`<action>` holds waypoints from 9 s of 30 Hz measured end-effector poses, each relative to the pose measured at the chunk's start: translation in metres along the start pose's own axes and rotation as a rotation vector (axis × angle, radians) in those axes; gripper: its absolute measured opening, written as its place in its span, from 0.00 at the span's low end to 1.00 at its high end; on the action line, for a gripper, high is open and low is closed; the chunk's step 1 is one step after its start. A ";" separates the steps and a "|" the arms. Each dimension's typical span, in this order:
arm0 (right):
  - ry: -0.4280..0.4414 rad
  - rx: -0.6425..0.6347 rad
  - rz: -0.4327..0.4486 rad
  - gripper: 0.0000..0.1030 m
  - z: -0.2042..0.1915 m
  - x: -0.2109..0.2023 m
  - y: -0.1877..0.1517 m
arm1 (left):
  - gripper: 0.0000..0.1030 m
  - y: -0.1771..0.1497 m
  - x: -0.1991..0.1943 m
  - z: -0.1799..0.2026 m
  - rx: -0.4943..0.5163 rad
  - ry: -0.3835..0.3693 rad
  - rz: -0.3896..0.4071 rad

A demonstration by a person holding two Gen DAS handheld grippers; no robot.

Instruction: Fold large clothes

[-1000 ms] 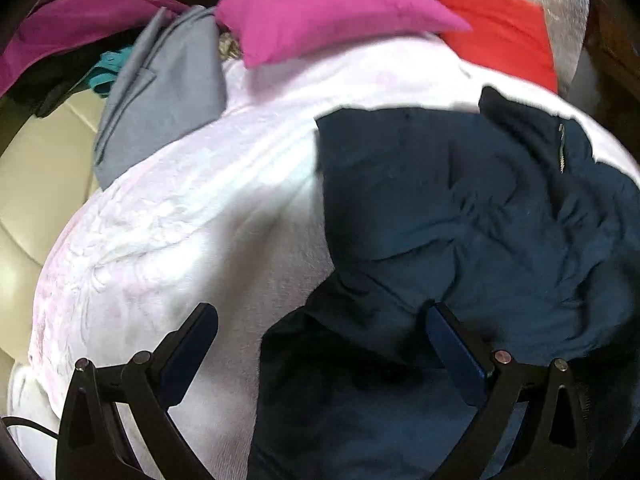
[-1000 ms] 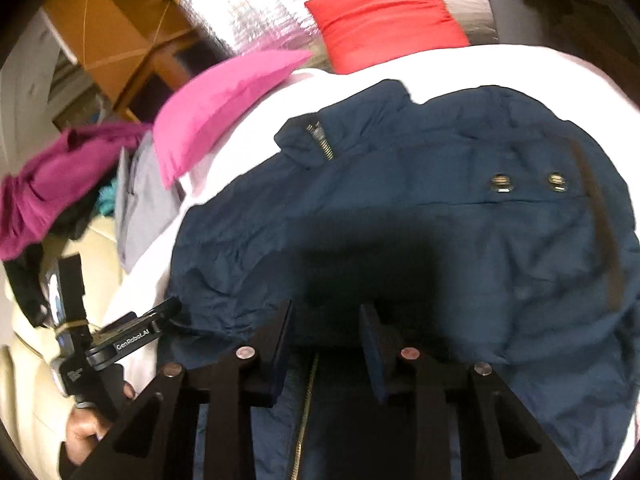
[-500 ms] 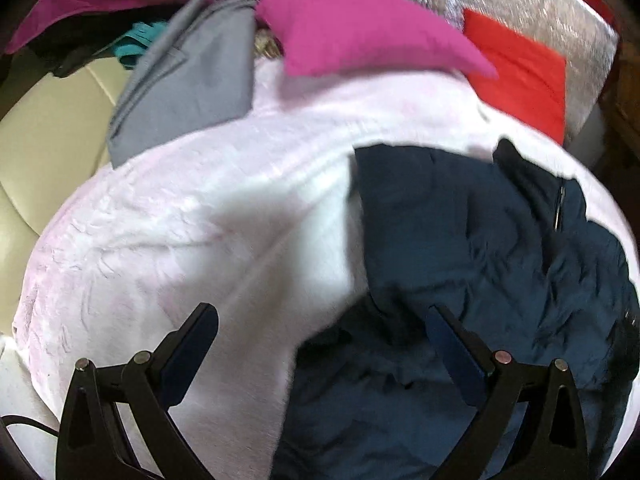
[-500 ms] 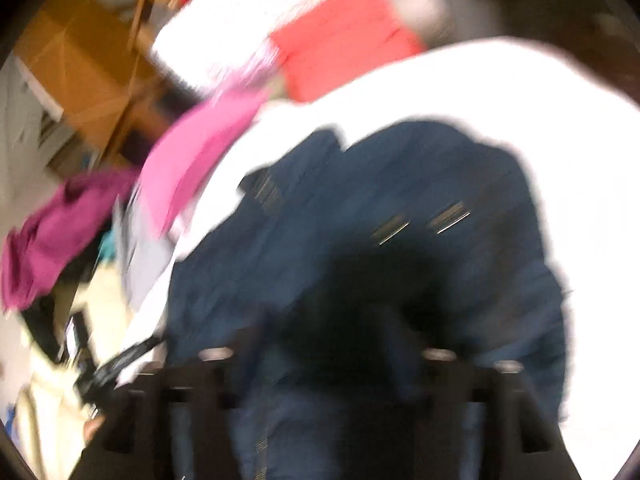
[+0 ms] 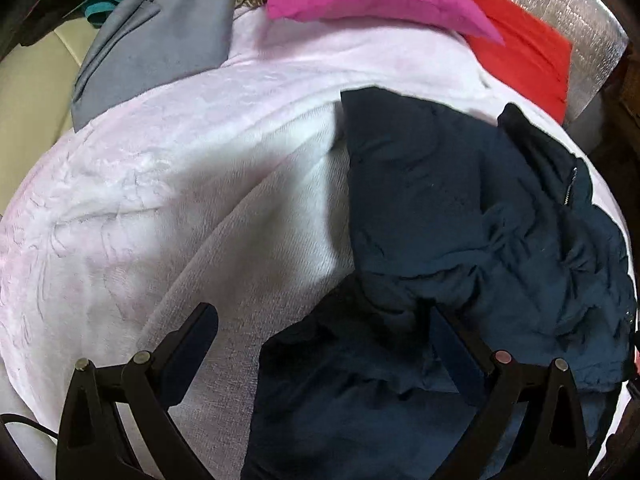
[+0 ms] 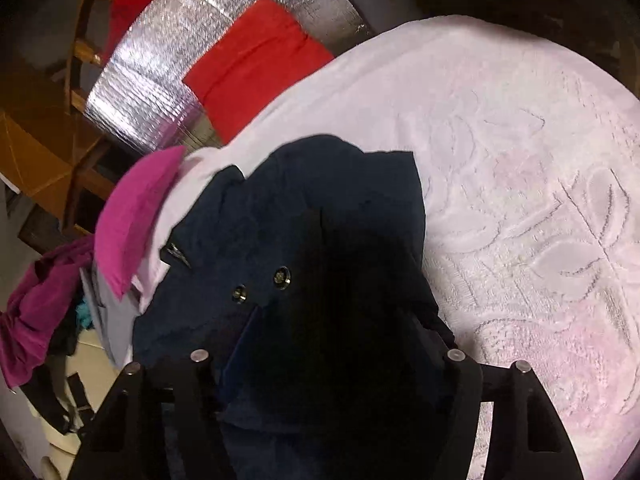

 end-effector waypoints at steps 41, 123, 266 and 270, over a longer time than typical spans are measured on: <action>0.052 -0.252 -0.154 0.25 -0.092 0.035 -0.070 | 1.00 -0.024 -0.040 0.064 0.264 0.102 0.160; 0.192 -0.117 -0.291 0.60 0.040 -0.111 -0.188 | 0.96 -0.235 -0.076 -0.075 -0.006 -0.140 -0.146; 0.465 0.217 0.069 0.19 -0.043 0.030 0.057 | 0.12 0.060 -0.008 0.054 -0.301 -0.621 0.087; 0.489 0.251 0.053 0.22 -0.041 0.032 0.058 | 0.12 0.062 -0.003 0.054 -0.316 -0.617 0.048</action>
Point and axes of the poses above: each gripper's, at about its wrist camera, not at the fingertips, and x roughly the way its jaws point, z to its right, y to its top, the point moved 10 cm from there along x, roughly the way its jaws point, and after that the axes turned 6 degrees about y, right-handed, at the moved point
